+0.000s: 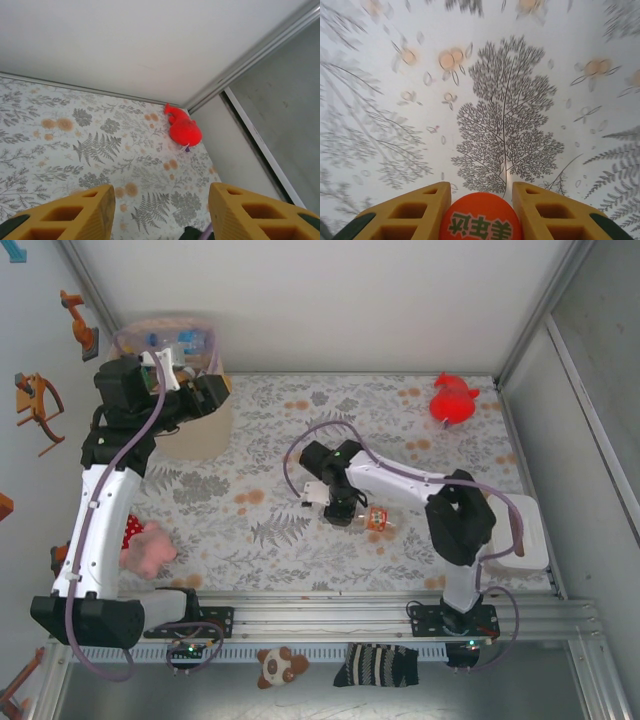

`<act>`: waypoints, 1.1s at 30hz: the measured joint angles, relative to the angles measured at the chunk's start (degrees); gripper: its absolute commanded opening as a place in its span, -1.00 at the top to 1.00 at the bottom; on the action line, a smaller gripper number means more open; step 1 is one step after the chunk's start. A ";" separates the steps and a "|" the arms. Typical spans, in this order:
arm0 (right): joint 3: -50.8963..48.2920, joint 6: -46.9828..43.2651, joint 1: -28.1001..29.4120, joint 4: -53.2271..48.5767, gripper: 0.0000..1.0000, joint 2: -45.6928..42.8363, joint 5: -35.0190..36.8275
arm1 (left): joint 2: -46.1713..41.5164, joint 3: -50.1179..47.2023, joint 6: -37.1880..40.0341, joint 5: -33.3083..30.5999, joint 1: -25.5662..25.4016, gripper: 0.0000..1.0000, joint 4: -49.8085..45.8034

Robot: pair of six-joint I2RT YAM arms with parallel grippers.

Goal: Put the plastic bottles in the bin

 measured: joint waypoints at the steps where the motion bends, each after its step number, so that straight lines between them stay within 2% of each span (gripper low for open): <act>1: 0.13 0.70 -0.07 0.57 0.47 -1.70 -1.40 | 0.00 0.00 0.59 -0.02 -0.70 -0.05 0.13; 6: 0.22 5.09 -0.87 4.13 0.50 -10.03 -7.89 | 0.00 -0.02 4.59 -0.09 -4.17 -0.07 0.37; 17: -0.63 14.73 -5.11 12.33 0.55 -25.18 -17.27 | -1.84 -2.89 12.00 -1.79 -10.78 -0.42 2.64; 25: -1.53 20.11 -6.54 18.08 0.57 -33.90 -21.62 | -3.96 -7.02 15.58 7.89 -12.46 -0.45 8.31; 29: -1.53 22.27 -6.54 20.98 0.57 -37.11 -24.20 | -4.70 -8.61 19.34 12.28 -16.50 -0.62 11.04; 33: -1.53 23.87 -6.54 23.78 0.57 -39.71 -27.06 | -6.19 -9.97 23.80 16.02 -20.72 -0.70 12.39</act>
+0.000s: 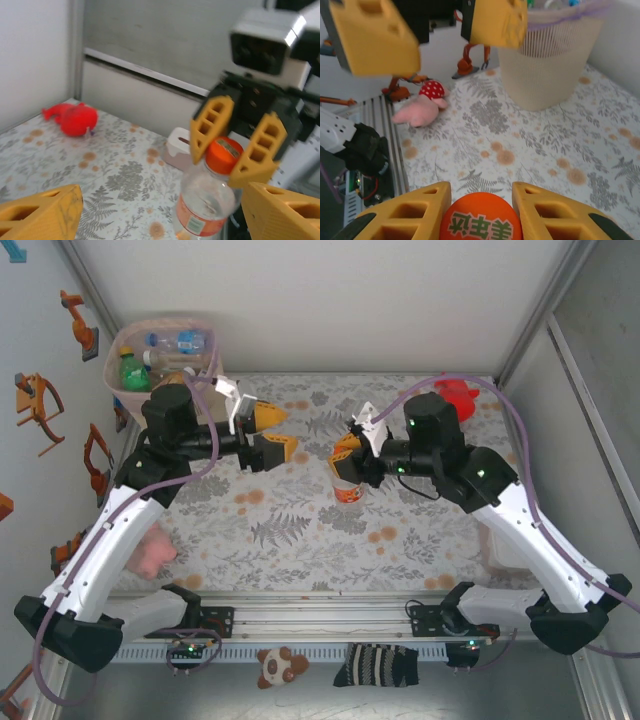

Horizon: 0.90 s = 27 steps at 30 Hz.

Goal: Put the plastic bottles in the bin

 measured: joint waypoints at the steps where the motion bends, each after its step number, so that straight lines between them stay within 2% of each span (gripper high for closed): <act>1: 0.00 0.20 0.00 0.50 0.57 -0.50 -0.66 | -0.24 -0.07 0.85 0.72 -0.87 -0.72 0.20; 6: 0.02 1.14 0.00 3.45 0.57 -2.75 -4.52 | -0.28 -0.09 5.49 3.15 -6.08 -0.81 0.81; 15: 0.96 3.65 0.00 8.57 0.58 -4.59 -9.68 | 5.20 1.64 11.21 3.39 -14.78 -0.80 -0.90; 21: 2.08 6.25 0.00 12.76 0.60 -6.03 -10.82 | 8.07 2.34 14.36 2.89 -19.37 -0.67 -2.93; 27: 3.19 7.52 0.00 13.79 0.60 -7.43 -10.56 | 9.09 3.10 16.37 2.19 -21.18 -0.47 -4.20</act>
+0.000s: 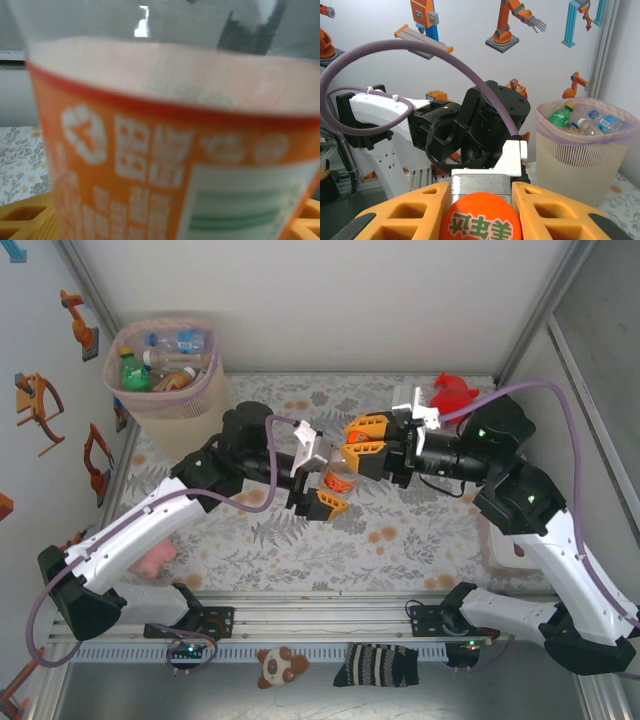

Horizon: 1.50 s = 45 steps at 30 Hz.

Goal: Put the plastic bottles in the bin

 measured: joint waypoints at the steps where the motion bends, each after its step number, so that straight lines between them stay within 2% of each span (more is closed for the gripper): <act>1: 0.02 0.04 0.00 -0.02 0.60 -0.17 0.09 | 0.00 0.11 0.24 -0.11 -0.04 -0.46 -0.07; 8: 0.02 0.26 0.00 -0.07 0.60 -0.33 0.90 | -0.09 0.20 1.09 -0.96 -0.15 -0.38 -0.07; 19: 0.00 0.87 0.02 -0.04 0.61 -0.50 0.92 | -1.99 0.17 1.16 -2.43 -0.33 -0.42 1.25; 30: 0.00 1.49 0.02 -0.04 0.59 -0.96 0.92 | -3.02 0.15 1.03 -2.84 -0.33 -0.09 2.91; 33: 0.00 1.51 0.02 -0.07 0.37 -0.96 1.01 | -3.02 0.15 1.03 -2.86 -0.33 -0.05 2.86; 37: 0.00 1.68 0.00 -0.17 -0.29 -0.98 2.29 | -3.02 0.15 1.03 -3.61 -0.33 -0.05 2.58; 38: -0.02 1.73 0.00 -0.20 -0.38 -1.05 2.93 | -3.02 0.15 1.03 -3.96 -0.33 -0.06 2.34; 41: -0.02 1.14 0.00 -0.61 -0.51 -1.49 5.11 | -3.06 0.15 1.07 -5.20 -0.28 -0.06 1.36; 45: -0.04 0.39 0.00 -1.86 -0.55 -2.73 9.22 | -3.54 0.20 0.74 -7.50 0.94 -0.03 -0.31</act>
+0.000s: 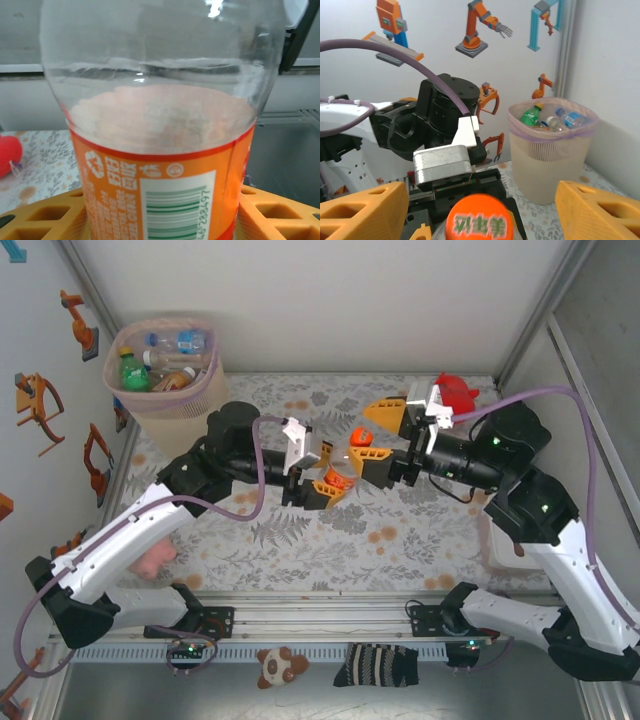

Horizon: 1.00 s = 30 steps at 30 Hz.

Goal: Put the plastic bottles in the bin

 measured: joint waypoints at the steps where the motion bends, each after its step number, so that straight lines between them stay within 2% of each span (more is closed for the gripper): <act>1: -0.02 -0.22 0.02 -0.39 -0.56 -0.44 1.11 | -0.28 0.09 -0.55 -0.59 0.87 0.00 -0.52; 5: -0.24 -0.90 0.00 -1.07 -0.56 -2.34 4.31 | -1.25 1.42 -2.89 -4.63 5.44 0.03 -2.29; 14: -0.72 -1.90 0.00 -2.45 -0.56 -3.85 7.58 | -2.91 7.50 -8.52 -18.43 16.13 0.06 -9.07; 19: -0.94 -1.92 0.00 -2.95 -0.56 -3.10 7.89 | -2.82 8.90 -17.99 -23.54 24.76 0.20 -9.68; 22: -1.09 -1.92 0.00 -2.99 -0.56 -2.80 8.02 | -1.25 10.75 -24.68 -25.33 29.51 0.38 -9.99; 30: -1.62 -1.92 0.00 -2.97 -0.55 -2.73 8.59 | 4.46 14.86 -37.97 -29.81 36.39 0.34 -9.55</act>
